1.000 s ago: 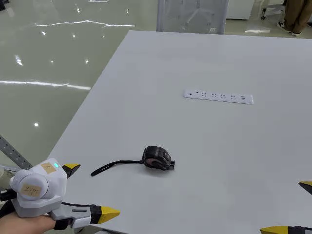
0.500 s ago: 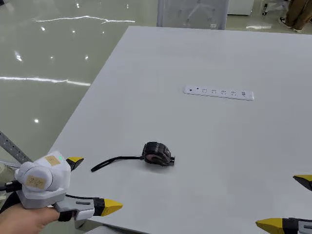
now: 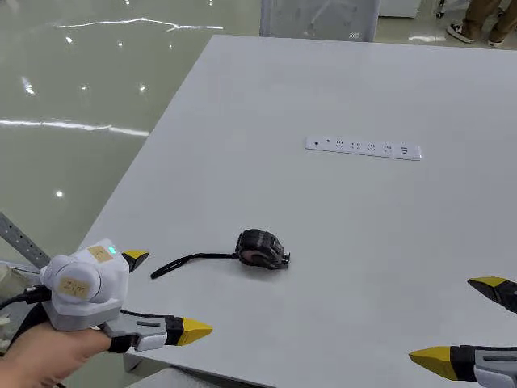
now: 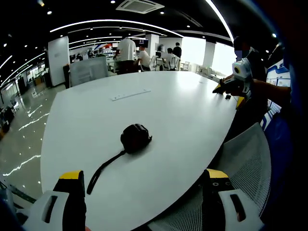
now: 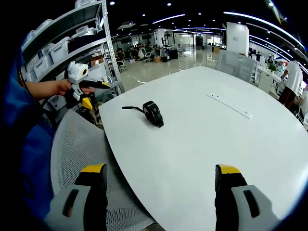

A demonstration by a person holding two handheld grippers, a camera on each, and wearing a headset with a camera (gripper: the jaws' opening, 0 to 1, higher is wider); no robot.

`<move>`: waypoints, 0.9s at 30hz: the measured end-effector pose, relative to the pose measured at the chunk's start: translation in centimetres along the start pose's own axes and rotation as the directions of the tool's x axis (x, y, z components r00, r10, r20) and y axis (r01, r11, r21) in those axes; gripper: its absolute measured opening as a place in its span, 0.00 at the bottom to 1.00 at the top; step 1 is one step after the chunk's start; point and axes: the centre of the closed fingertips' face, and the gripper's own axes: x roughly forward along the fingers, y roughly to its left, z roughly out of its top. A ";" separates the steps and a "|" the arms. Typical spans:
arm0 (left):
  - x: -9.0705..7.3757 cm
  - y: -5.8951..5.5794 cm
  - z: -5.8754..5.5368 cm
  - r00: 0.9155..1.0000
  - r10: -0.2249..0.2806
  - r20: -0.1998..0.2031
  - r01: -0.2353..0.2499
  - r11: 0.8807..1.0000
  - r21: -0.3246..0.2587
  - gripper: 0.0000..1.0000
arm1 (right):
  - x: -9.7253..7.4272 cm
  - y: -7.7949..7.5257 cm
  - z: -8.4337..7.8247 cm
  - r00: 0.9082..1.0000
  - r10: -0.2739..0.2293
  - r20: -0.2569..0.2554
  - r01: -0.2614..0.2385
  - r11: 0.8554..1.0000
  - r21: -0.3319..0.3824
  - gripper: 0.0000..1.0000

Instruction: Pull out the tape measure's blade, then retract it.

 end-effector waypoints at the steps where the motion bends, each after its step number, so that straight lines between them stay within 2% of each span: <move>1: 0.1 0.0 0.0 1.000 -0.002 0.000 0.002 1.000 0.000 0.99 | 0.1 0.0 0.0 1.000 0.002 -0.001 -0.002 1.000 -0.001 0.90; 8: 0.8 -0.1 0.2 1.000 -0.015 -0.004 0.015 1.000 0.004 0.99 | 1.0 -0.1 0.2 1.000 0.012 -0.009 -0.012 1.000 -0.008 0.89; 20: 2.6 -0.6 1.4 0.999 -0.042 0.002 0.042 0.999 0.013 0.98 | 3.0 0.0 0.8 0.999 0.042 -0.024 -0.043 0.999 -0.031 0.89; 27: 3.8 -0.6 1.5 0.998 -0.056 -0.005 0.057 0.998 0.022 0.98 | 4.3 -0.1 1.3 0.998 0.057 -0.030 -0.058 0.997 -0.042 0.88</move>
